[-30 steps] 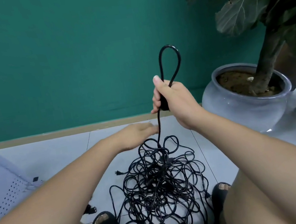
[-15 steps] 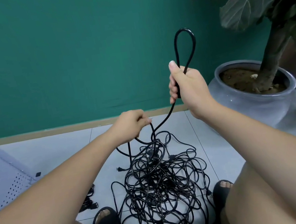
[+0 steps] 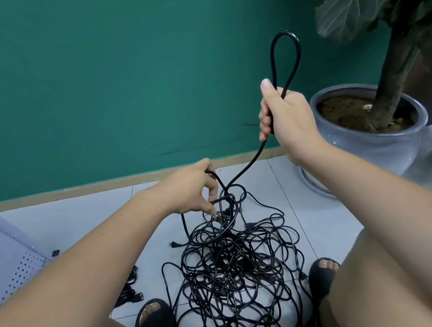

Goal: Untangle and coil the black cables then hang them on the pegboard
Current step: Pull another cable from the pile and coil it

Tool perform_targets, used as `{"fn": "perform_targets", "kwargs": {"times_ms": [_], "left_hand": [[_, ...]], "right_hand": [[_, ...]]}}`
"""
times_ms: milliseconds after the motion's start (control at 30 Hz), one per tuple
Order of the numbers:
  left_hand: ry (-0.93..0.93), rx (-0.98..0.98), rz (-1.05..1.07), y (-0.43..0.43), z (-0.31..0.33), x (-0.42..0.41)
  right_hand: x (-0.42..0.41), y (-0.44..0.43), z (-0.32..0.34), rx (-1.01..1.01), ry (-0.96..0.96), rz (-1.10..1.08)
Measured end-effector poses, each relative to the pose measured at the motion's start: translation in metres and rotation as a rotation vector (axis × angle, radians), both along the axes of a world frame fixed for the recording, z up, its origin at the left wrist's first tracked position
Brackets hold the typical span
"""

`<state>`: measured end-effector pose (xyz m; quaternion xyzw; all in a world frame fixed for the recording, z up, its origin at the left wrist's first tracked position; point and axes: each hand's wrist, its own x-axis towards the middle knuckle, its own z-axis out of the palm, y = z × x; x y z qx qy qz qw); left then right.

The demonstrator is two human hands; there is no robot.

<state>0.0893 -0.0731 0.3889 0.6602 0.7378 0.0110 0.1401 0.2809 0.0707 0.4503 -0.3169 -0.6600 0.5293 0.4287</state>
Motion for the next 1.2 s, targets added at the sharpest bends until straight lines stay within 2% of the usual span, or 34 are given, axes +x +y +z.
{"fn": "perform_targets", "kwargs": {"times_ms": [67, 267, 400, 567, 667, 800, 867, 1033, 1200], "left_hand": [[-0.020, 0.083, 0.005, 0.003, -0.003, 0.002], [-0.368, 0.278, 0.070, 0.007, -0.006, 0.010], [-0.537, 0.436, 0.150, 0.009, 0.004, 0.021], [-0.650, 0.371, 0.236, 0.000, 0.019, 0.012], [-0.578, 0.357, 0.306, -0.005, 0.029, 0.002], [-0.189, 0.122, 0.326, -0.007, 0.026, -0.010], [-0.091, 0.075, 0.314, -0.005, 0.017, -0.013], [-0.191, 0.099, 0.205, 0.005, -0.005, 0.004], [-0.264, -0.075, 0.093, 0.014, -0.039, 0.032]], "right_hand": [[0.001, -0.001, 0.000, 0.001, 0.002, 0.000], [-0.002, -0.008, -0.002, 0.020, -0.025, 0.016], [-0.004, -0.012, -0.006, 0.058, -0.085, 0.031], [0.000, -0.009, -0.005, 0.068, -0.109, 0.007], [0.003, -0.005, -0.005, 0.053, -0.103, 0.005], [0.002, -0.007, -0.006, 0.040, -0.085, 0.030], [0.000, -0.010, -0.006, 0.031, -0.077, 0.057], [-0.006, -0.020, -0.002, 0.018, -0.018, 0.093], [-0.007, -0.022, 0.003, -0.022, 0.076, 0.077]]}}
